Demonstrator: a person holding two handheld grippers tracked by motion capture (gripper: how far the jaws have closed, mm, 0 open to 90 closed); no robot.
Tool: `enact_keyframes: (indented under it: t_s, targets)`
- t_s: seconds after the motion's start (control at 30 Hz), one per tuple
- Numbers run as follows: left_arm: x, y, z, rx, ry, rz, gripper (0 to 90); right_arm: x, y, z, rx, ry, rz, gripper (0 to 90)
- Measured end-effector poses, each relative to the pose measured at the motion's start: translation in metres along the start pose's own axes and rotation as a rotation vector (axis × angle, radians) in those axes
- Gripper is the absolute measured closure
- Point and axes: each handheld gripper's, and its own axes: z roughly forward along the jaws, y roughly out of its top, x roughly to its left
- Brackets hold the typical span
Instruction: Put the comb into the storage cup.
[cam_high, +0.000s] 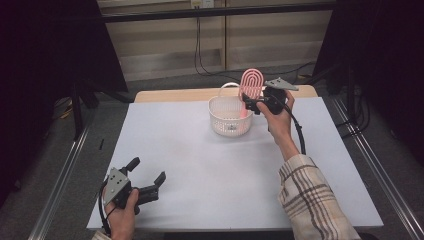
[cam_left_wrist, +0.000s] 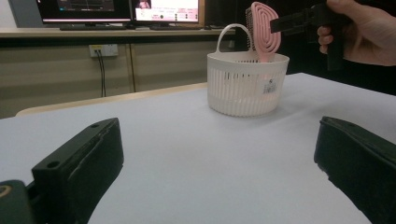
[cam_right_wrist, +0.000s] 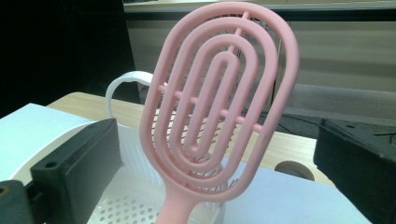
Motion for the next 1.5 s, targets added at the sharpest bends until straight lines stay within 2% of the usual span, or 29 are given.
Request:
enact_keyframes:
  t_s: [0.1,0.17,0.43,0.73,1.0,1.23,1.5]
  targets:
    - [0.0,0.0,0.0,0.0,0.002,0.005,1.5,0.001,-0.001,-0.003,-0.006,0.006,0.011,0.5]
    - [0.0,0.0,0.0,0.0,0.001,0.002,1.5,0.001,-0.002,-0.006,-0.006,-0.004,-0.003,0.4]
    - [0.0,0.0,0.0,0.002,0.002,0.0,1.5,0.002,-0.002,-0.017,-0.026,0.011,-0.007,0.5]
    - [0.001,0.0,0.0,-0.001,0.004,0.003,1.5,0.002,-0.011,-0.028,-0.028,-0.002,-0.035,0.7]
    - [0.001,0.0,-0.001,0.004,0.011,0.006,1.5,0.002,-0.017,-0.041,-0.044,-0.01,-0.032,0.7]
    - [0.001,0.0,0.0,0.001,0.008,0.008,1.5,0.003,-0.022,-0.054,-0.047,-0.009,-0.059,0.5]
    - [0.001,0.0,0.0,0.011,0.016,0.007,1.5,0.001,-0.027,-0.07,-0.054,-0.009,-0.063,0.6]
